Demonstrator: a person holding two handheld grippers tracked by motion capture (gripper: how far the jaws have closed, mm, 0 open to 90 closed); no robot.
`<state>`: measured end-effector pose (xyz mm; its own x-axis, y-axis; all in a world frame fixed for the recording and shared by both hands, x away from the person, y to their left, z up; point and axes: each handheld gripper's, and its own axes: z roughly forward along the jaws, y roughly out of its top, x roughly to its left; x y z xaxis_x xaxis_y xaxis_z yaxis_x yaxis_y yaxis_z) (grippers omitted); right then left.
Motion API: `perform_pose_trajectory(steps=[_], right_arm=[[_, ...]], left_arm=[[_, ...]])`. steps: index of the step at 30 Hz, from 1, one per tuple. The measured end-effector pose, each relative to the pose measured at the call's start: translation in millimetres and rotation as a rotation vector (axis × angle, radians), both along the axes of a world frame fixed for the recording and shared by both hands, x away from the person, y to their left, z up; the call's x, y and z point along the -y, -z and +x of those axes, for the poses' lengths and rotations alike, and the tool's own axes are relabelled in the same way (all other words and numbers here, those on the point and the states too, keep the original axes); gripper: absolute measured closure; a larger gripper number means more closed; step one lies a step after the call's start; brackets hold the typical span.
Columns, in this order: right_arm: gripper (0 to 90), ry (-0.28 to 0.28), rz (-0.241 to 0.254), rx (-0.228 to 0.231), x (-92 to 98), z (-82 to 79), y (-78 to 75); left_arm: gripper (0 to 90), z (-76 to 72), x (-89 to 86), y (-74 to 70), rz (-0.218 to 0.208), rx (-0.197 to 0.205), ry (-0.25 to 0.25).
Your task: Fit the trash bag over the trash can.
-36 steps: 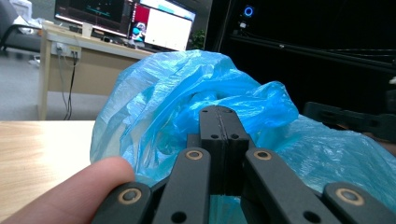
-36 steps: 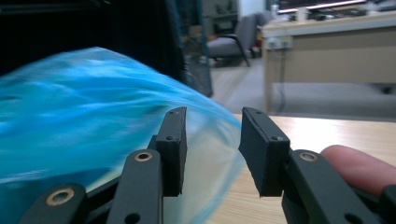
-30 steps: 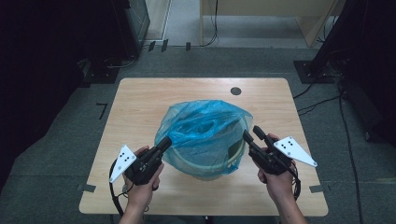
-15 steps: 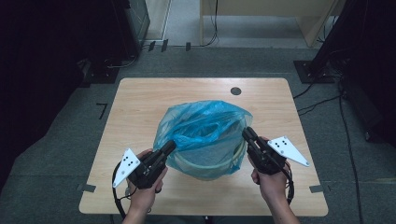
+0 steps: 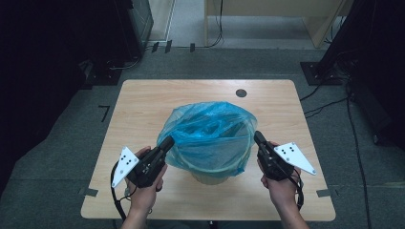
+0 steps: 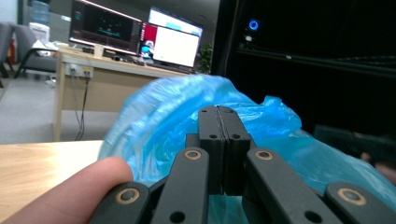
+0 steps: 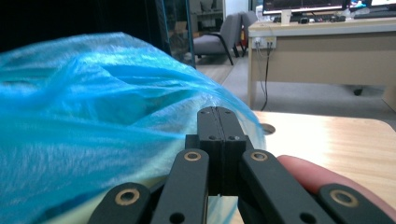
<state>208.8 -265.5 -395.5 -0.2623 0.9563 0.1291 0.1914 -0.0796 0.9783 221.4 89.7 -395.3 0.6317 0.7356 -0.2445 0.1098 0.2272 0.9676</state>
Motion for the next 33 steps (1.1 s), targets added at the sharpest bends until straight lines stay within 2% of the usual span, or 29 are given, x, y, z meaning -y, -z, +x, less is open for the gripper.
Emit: perform_pose_trajectory(steps=[4, 11, 15, 18, 21, 26, 27, 31, 33], right_arm=[[90.0, 0.026, -0.037, -0.013, 4.3, -1.3, 8.6], [90.0, 0.057, -0.100, -0.044, 10.8, 1.8, 29.8], [90.0, 0.072, -0.117, -0.072, 11.8, 5.8, 43.9], [90.0, 0.076, -0.125, -0.083, 10.1, 7.4, 52.3], [90.0, 0.075, -0.128, -0.092, 7.3, 7.3, 56.7], [90.0, 0.074, -0.133, -0.083, 5.7, 4.1, 55.7], [90.0, 0.074, -0.133, -0.081, 5.9, 3.4, 55.6], [90.0, 0.070, -0.151, -0.062, 5.5, -2.3, 55.7], [90.0, 0.069, -0.156, -0.055, 5.0, -3.8, 55.3]], left_arm=[[88.6, 8.3, -3.1, -0.7, -0.027, -0.017, -0.033], [89.1, 21.9, -11.9, 3.1, -0.044, -0.039, -0.087], [90.0, 30.6, -15.5, 15.2, -0.032, -0.087, -0.125], [90.0, 38.7, -18.4, 32.5, -0.029, -0.164, -0.141], [90.0, 41.6, -20.4, 46.3, -0.012, -0.217, -0.140], [90.0, 38.9, -21.9, 57.8, 0.012, -0.269, -0.120], [90.0, 38.6, -22.3, 61.0, 0.029, -0.287, -0.117], [90.0, 38.3, -21.5, 71.9, 0.060, -0.318, -0.113], [90.0, 38.0, -20.0, 74.8, 0.057, -0.324, -0.107]])
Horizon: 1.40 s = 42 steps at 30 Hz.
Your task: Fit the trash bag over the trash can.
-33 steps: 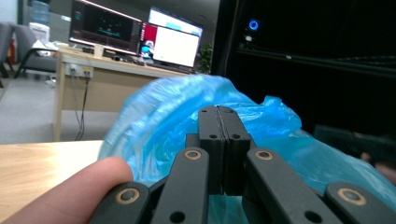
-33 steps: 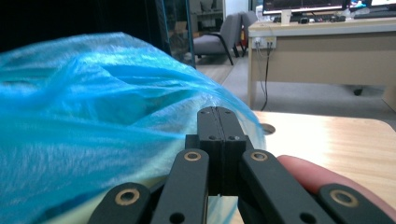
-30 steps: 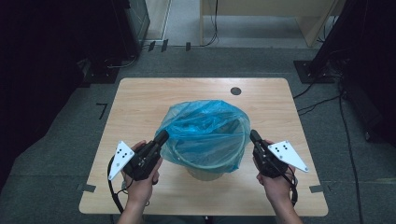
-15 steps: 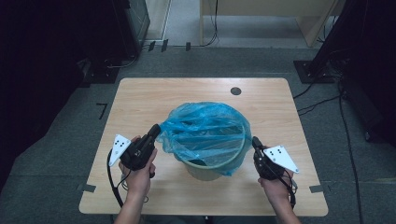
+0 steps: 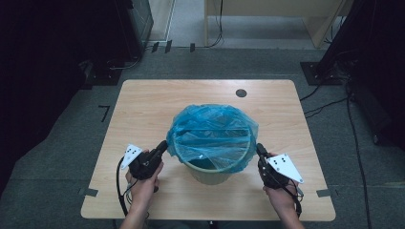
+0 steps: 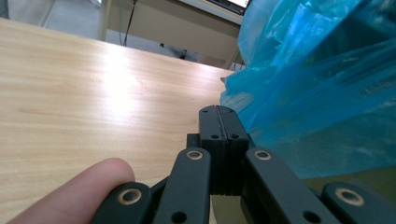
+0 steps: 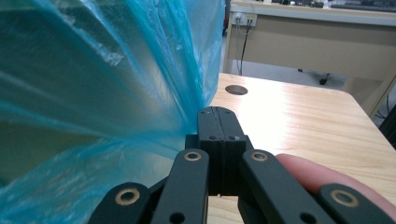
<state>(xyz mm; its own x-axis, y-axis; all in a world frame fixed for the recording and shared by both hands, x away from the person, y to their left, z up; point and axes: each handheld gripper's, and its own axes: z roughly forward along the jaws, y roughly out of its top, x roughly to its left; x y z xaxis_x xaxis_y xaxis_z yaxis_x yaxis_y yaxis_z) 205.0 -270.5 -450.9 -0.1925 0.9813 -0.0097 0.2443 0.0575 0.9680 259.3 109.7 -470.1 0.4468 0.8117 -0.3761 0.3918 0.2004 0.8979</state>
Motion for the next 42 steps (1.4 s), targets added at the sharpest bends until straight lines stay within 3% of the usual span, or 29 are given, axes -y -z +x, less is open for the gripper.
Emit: perform_pose_trajectory(steps=[2, 4, 6, 9, 13, 17, 19, 21, 23, 26, 28, 30, 32, 34, 39, 42], right_arm=[[90.0, 0.008, 0.003, 0.004, 0.6, -0.5, -0.8], [90.0, 0.013, 0.024, 0.014, 3.0, -1.5, -2.8], [90.0, 0.006, 0.045, 0.033, 5.6, -3.2, -5.4], [90.0, 0.003, 0.058, 0.063, 8.3, -6.7, -11.8], [90.0, 0.004, 0.066, 0.083, 10.5, -8.8, -16.1], [90.0, 0.009, 0.077, 0.078, 11.7, -9.2, -15.7], [90.0, 0.008, 0.072, 0.079, 11.8, -9.3, -15.0], [90.0, 0.005, 0.070, 0.079, 11.4, -9.4, -14.8], [90.0, -0.001, 0.073, 0.080, 10.5, -9.8, -15.0], [90.0, -0.015, 0.069, 0.080, 9.4, -10.3, -14.3], [90.0, -0.022, 0.067, 0.082, 8.6, -10.6, -13.7], [90.0, -0.028, 0.067, 0.083, 8.0, -10.8, -13.7], [90.0, -0.033, 0.070, 0.083, 7.6, -11.5, -13.9], [90.0, -0.037, 0.079, 0.081, 7.7, -12.0, -13.8], [90.0, -0.039, 0.080, 0.081, 7.6, -11.6, -11.9], [90.0, -0.060, 0.075, 0.080, 4.3, -12.2, -9.8]], left_arm=[[89.6, -2.9, 0.8, -1.9, -0.015, 0.015, -0.001], [76.8, -7.0, -1.0, -6.0, -0.034, 0.048, -0.007], [63.6, -15.3, -4.8, -15.0, -0.060, 0.113, -0.027], [52.8, -29.3, -10.4, -30.6, -0.090, 0.214, -0.033], [49.2, -46.1, -9.6, -45.6, -0.089, 0.334, 0.031], [44.4, -52.4, -1.2, -49.6, -0.078, 0.383, 0.118], [41.4, -53.0, 4.0, -48.5, -0.058, 0.386, 0.165], [37.6, -53.1, 9.0, -46.2, -0.021, 0.387, 0.191], [33.4, -53.5, 12.6, -43.6, -0.013, 0.385, 0.198], [33.1, -47.5, 11.0, -40.9, -0.081, 0.322, 0.308], [40.9, -46.5, 9.7, -36.4, -0.084, 0.323, 0.376], [55.9, -46.3, 10.1, -31.7, -0.072, 0.322, 0.420], [72.8, -46.1, 10.7, -28.6, -0.053, 0.318, 0.415], [88.8, -44.5, 11.8, -25.5, -0.016, 0.300, 0.374], [90.0, -35.1, 9.3, -13.2, 0.016, 0.226, 0.314], [90.0, -30.3, 8.9, -8.2, 0.030, 0.183, 0.313]])
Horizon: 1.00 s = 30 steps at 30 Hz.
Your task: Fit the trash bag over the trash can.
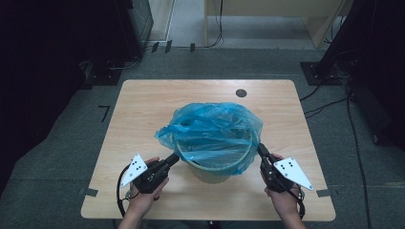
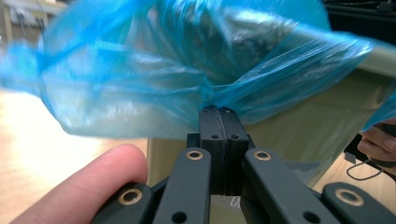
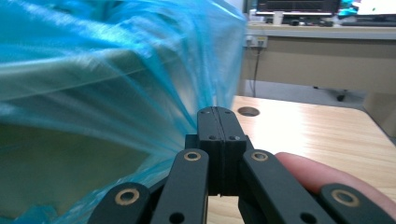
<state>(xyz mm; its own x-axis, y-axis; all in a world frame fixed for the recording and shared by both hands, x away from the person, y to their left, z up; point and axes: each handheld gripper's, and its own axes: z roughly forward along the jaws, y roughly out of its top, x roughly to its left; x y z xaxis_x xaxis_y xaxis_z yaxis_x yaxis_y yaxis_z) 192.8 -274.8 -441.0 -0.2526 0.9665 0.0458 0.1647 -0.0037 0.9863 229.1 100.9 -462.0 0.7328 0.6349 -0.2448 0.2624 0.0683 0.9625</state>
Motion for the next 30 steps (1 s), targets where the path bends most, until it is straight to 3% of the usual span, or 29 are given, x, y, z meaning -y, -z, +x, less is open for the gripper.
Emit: perform_pose_trajectory(steps=[2, 5, 7, 8, 10, 11, 12, 15, 18, 21, 23, 26, 28, 30], right_arm=[[90.0, -0.013, -0.019, -0.003, -4.7, 0.1, 2.6], [90.0, -0.015, -0.051, -0.043, -14.0, 2.1, 12.9], [90.0, -0.019, -0.056, -0.070, -16.9, 3.5, 21.5], [90.0, -0.017, -0.064, -0.087, -18.8, 4.0, 25.8], [90.0, -0.019, -0.072, -0.098, -21.2, 4.6, 30.4], [90.0, -0.021, -0.070, -0.095, -21.8, 4.4, 29.6], [90.0, -0.020, -0.069, -0.092, -21.9, 3.8, 28.5], [90.0, -0.026, -0.054, -0.060, -20.3, 0.8, 23.0], [90.0, -0.013, -0.045, -0.036, -17.8, -1.1, 19.3], [90.0, 0.011, -0.035, -0.014, -15.3, -3.2, 15.6], [90.0, 0.022, -0.023, -0.003, -13.1, -4.2, 12.8], [90.0, 0.034, -0.007, 0.021, -8.6, -6.0, 6.7], [90.0, 0.030, -0.001, 0.033, -7.6, -6.9, 3.9], [90.0, 0.020, 0.001, 0.045, -8.3, -8.5, 1.6]], left_arm=[[90.0, 2.1, 1.6, 3.4, 0.041, -0.018, -0.020], [90.0, 8.5, 4.4, 16.2, 0.148, -0.097, -0.048], [90.0, 11.4, 5.0, 22.8, 0.185, -0.135, -0.073], [90.0, 12.1, 3.7, 24.2, 0.173, -0.145, -0.074], [90.0, 10.4, -1.9, 19.4, 0.079, -0.119, -0.068], [89.6, 8.2, -4.3, 16.2, 0.042, -0.090, -0.064], [83.8, 3.7, -8.4, 10.4, -0.008, -0.026, -0.056], [66.6, -7.4, -14.9, -2.2, -0.080, 0.111, -0.046], [55.3, -12.5, -18.1, -9.1, -0.145, 0.169, -0.023], [46.1, -15.9, -17.5, -14.1, -0.163, 0.215, 0.004], [42.5, -16.6, -15.2, -17.3, -0.152, 0.221, 0.015], [38.4, -15.1, -9.5, -18.2, -0.127, 0.193, 0.016], [38.9, -14.0, -5.1, -16.3, -0.133, 0.166, 0.006], [48.3, -14.6, -1.2, -15.3, -0.133, 0.159, -0.007]])
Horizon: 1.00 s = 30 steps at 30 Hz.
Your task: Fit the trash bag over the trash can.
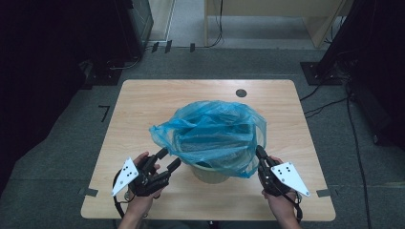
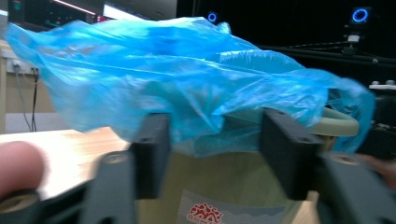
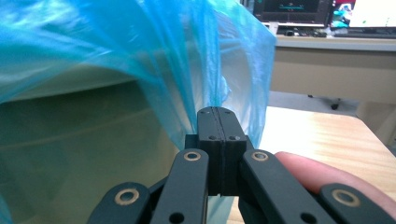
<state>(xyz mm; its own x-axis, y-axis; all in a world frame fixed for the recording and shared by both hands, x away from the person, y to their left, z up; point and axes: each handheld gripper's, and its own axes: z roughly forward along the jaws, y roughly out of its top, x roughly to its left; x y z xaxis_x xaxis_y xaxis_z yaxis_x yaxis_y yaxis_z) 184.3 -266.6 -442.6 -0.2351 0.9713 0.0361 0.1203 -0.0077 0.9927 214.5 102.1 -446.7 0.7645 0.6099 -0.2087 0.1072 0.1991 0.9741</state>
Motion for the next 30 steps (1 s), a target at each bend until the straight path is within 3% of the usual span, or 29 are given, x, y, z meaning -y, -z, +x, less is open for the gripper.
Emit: perform_pose_trajectory(steps=[4, 6, 9, 11, 13, 15, 19, 21, 25, 26, 27, 30], right_arm=[[90.0, -0.024, -0.007, 0.018, -2.4, -2.5, -2.0], [90.0, -0.033, -0.011, 0.025, -3.1, -3.3, -2.3], [90.0, -0.043, -0.021, 0.020, -3.2, -3.0, 0.3], [90.0, -0.048, -0.025, 0.009, -3.2, -2.3, 3.9], [90.0, -0.071, -0.034, -0.001, -4.5, -1.6, 7.5], [90.0, -0.098, -0.062, 0.002, -7.1, -1.7, 9.9], [90.0, -0.156, -0.095, 0.005, -12.0, -1.4, 14.5], [90.0, -0.171, -0.097, 0.000, -12.3, -1.5, 16.5], [90.0, -0.210, -0.114, 0.000, -10.1, -3.1, 18.3], [90.0, -0.224, -0.118, 0.001, -9.4, -3.7, 18.8], [90.0, -0.234, -0.124, 0.004, -9.1, -4.0, 19.3], [90.0, -0.238, -0.148, -0.015, -8.3, -2.1, 23.1]], left_arm=[[79.4, -2.3, 3.4, -1.3, 0.038, 0.017, 0.022], [88.6, -1.7, 2.3, 0.0, 0.062, 0.016, 0.036], [90.0, 3.4, -2.6, 6.3, 0.099, -0.008, 0.034], [90.0, 7.6, -5.8, 11.5, 0.119, -0.044, 0.042], [90.0, 13.0, -7.6, 17.6, 0.148, -0.099, 0.087], [90.0, 16.1, -4.5, 22.1, 0.199, -0.131, 0.078], [90.0, 19.9, 2.2, 27.8, 0.213, -0.183, 0.078], [90.0, 19.6, 4.6, 28.2, 0.224, -0.185, 0.082], [90.0, 15.2, 6.2, 29.3, 0.246, -0.144, 0.138], [90.0, 14.6, 7.0, 29.2, 0.266, -0.136, 0.142], [90.0, 14.5, 9.1, 29.7, 0.312, -0.129, 0.131], [90.0, 17.5, 13.2, 35.8, 0.369, -0.174, 0.108]])
